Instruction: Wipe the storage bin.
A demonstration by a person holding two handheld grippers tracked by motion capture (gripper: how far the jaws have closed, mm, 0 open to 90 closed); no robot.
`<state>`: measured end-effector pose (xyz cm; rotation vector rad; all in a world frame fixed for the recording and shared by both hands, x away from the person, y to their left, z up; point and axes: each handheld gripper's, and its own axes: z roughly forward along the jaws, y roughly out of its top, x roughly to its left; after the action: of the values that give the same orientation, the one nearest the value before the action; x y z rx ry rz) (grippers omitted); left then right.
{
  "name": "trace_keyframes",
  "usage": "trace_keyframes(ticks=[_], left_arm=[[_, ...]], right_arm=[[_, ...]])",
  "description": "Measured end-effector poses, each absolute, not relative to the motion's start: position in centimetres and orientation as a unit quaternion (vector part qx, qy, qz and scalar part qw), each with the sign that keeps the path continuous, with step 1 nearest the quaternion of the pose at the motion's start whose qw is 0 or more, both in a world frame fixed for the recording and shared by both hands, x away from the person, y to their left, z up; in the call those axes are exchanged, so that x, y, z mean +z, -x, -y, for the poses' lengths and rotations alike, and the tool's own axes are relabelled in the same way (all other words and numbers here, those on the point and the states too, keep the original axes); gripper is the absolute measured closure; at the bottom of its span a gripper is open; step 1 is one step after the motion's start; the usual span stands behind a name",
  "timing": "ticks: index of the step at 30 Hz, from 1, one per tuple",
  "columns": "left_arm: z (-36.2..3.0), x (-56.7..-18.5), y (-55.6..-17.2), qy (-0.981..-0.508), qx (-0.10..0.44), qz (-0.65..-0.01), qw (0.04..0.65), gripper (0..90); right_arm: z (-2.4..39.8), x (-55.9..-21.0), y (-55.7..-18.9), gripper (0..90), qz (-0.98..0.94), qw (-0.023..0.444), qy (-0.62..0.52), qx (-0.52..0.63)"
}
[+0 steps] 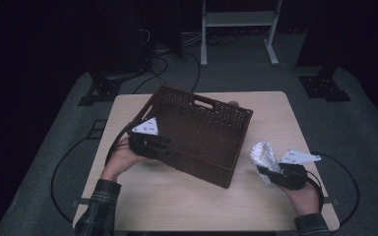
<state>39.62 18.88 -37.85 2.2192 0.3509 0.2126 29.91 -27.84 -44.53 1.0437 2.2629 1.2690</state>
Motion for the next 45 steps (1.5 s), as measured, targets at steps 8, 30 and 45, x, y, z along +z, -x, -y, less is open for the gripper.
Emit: trace_keyframes(ticks=[8, 30, 45], left_arm=[[-22.4, -38.4, -41.1, -0.885, 0.098, -0.172, 0.421, 46.8], [-24.3, -38.8, -41.4, -0.892, 0.092, -0.177, 0.407, 45.5], [-23.5, -38.9, -38.7, -0.894, 0.078, -0.155, 0.413, 65.4]], right_arm=[[27.7, -44.6, -30.0, 69.5, -0.798, 0.17, -0.367, 0.446], [27.7, -44.7, -29.9, 69.5, -0.798, 0.167, -0.369, 0.446], [27.6, -44.7, -29.9, 69.5, -0.797, 0.168, -0.369, 0.447]])
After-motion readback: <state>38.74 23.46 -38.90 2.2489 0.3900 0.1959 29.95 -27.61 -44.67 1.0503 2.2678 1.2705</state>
